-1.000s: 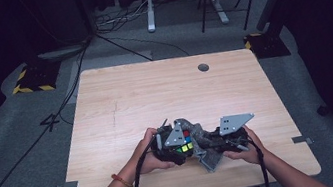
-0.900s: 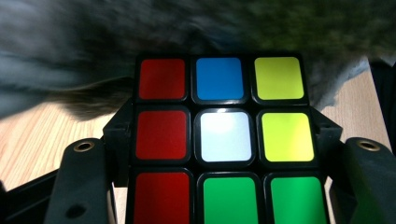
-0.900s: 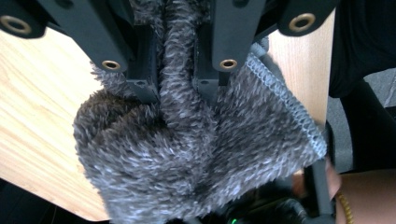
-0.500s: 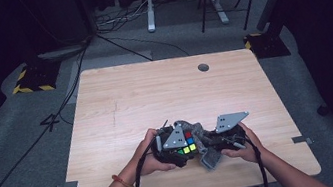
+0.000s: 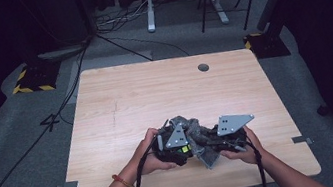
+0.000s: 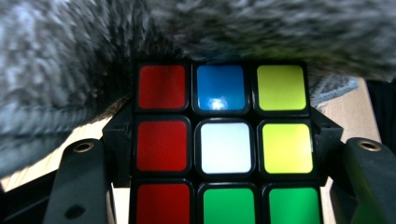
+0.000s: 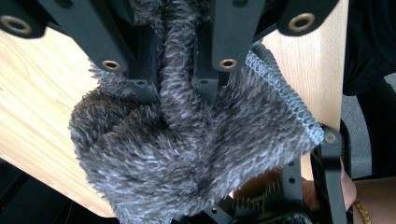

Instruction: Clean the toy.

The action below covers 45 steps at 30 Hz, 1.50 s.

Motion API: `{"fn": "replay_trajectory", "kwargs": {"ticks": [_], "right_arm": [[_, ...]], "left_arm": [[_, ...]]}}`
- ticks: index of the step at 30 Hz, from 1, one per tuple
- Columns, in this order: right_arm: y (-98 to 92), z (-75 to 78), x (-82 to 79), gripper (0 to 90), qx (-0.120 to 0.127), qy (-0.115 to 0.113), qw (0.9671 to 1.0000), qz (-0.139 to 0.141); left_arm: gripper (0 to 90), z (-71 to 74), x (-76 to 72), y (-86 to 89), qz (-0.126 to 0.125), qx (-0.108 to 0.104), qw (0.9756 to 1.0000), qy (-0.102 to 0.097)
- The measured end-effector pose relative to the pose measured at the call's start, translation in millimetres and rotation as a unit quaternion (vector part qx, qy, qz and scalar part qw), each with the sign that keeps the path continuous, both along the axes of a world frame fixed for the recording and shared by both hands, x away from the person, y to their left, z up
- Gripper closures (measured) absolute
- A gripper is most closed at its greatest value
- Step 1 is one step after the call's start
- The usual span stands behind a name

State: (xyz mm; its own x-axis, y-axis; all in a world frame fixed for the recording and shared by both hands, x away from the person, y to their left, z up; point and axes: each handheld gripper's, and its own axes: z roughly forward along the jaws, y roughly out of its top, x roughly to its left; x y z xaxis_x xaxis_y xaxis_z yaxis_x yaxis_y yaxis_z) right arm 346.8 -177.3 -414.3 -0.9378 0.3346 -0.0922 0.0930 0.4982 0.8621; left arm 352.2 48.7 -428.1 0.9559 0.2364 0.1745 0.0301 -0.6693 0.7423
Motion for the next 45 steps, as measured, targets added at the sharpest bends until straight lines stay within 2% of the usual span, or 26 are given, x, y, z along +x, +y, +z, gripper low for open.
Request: {"fn": "replay_trajectory", "kwargs": {"ticks": [2,9,12,15,19,22,24,25,27,29,31,32,34,36,37,40,42,45], "right_arm": [[1.7,0.8,-0.1,75.7,0.002,-0.004,1.0000,0.003],[5.3,0.7,1.3,75.7,0.012,0.001,0.9999,0.005],[4.8,-1.0,4.2,75.7,0.003,0.002,1.0000,0.002],[0.3,-6.2,9.8,75.7,-0.008,0.012,0.9999,-0.007],[-7.4,-20.8,19.2,75.7,-0.028,0.042,0.9985,-0.019],[-10.0,-25.2,22.4,75.6,-0.026,0.058,0.9978,-0.017],[-9.7,-25.8,21.8,75.7,-0.027,0.056,0.9979,-0.016],[-9.4,-24.6,20.5,75.7,-0.023,0.052,0.9983,-0.015],[-7.1,-19.3,16.2,75.7,-0.022,0.032,0.9990,-0.019],[-4.4,-12.4,11.7,75.7,-0.007,0.023,0.9996,-0.013],[-0.1,-8.4,7.5,75.6,-0.013,0.004,0.9998,-0.013],[-0.3,-7.5,7.3,75.7,-0.004,0.005,0.9999,-0.012],[-1.4,-7.6,8.9,75.6,-0.002,0.009,0.9999,-0.013],[-2.5,-10.3,11.6,75.6,-0.009,0.012,0.9997,-0.022],[-3.3,-13.0,13.7,75.6,-0.016,0.013,0.9994,-0.028],[-7.1,-11.5,12.4,75.6,0.018,0.023,0.9995,-0.010],[-4.2,-3.5,5.1,75.6,0.031,0.017,0.9994,0.002],[2.4,1.3,-1.0,75.7,0.026,0.006,0.9996,0.006]], "left_arm": [[32.9,-1.9,0.1,-1.7,0.002,0.010,0.9999,0.001],[32.9,-8.2,4.8,-4.5,0.010,0.015,0.9998,0.011],[33.0,-9.9,7.6,-3.8,0.013,0.012,0.9997,0.017],[33.1,-6.0,7.1,0.0,0.011,-0.003,0.9998,0.017],[33.2,3.4,4.9,8.3,0.006,-0.029,0.9994,0.014],[33.2,7.2,3.3,11.3,0.000,-0.041,0.9991,0.011],[33.2,7.9,3.0,11.4,-0.003,-0.042,0.9991,0.011],[33.2,7.4,2.9,10.4,-0.001,-0.035,0.9994,0.008],[33.2,4.4,2.6,6.8,0.002,-0.016,0.9999,0.005],[33.2,0.6,1.6,2.1,0.003,-0.007,1.0000,0.007],[33.1,-1.2,1.8,-0.6,0.001,0.000,1.0000,0.008],[33.1,-1.3,1.6,-0.9,0.000,0.001,1.0000,0.007],[33.2,-0.5,0.7,-1.2,0.000,0.003,1.0000,0.003],[33.1,0.2,0.8,-0.7,-0.001,-0.001,1.0000,0.004],[33.2,0.3,1.1,-0.8,-0.001,0.004,1.0000,0.001],[33.1,-2.2,3.4,-3.1,0.005,0.004,0.9999,0.010],[33.0,-4.6,4.5,-6.9,0.004,0.009,0.9999,0.010],[32.8,-6.3,4.8,-8.9,0.006,0.012,0.9998,0.017]]}}
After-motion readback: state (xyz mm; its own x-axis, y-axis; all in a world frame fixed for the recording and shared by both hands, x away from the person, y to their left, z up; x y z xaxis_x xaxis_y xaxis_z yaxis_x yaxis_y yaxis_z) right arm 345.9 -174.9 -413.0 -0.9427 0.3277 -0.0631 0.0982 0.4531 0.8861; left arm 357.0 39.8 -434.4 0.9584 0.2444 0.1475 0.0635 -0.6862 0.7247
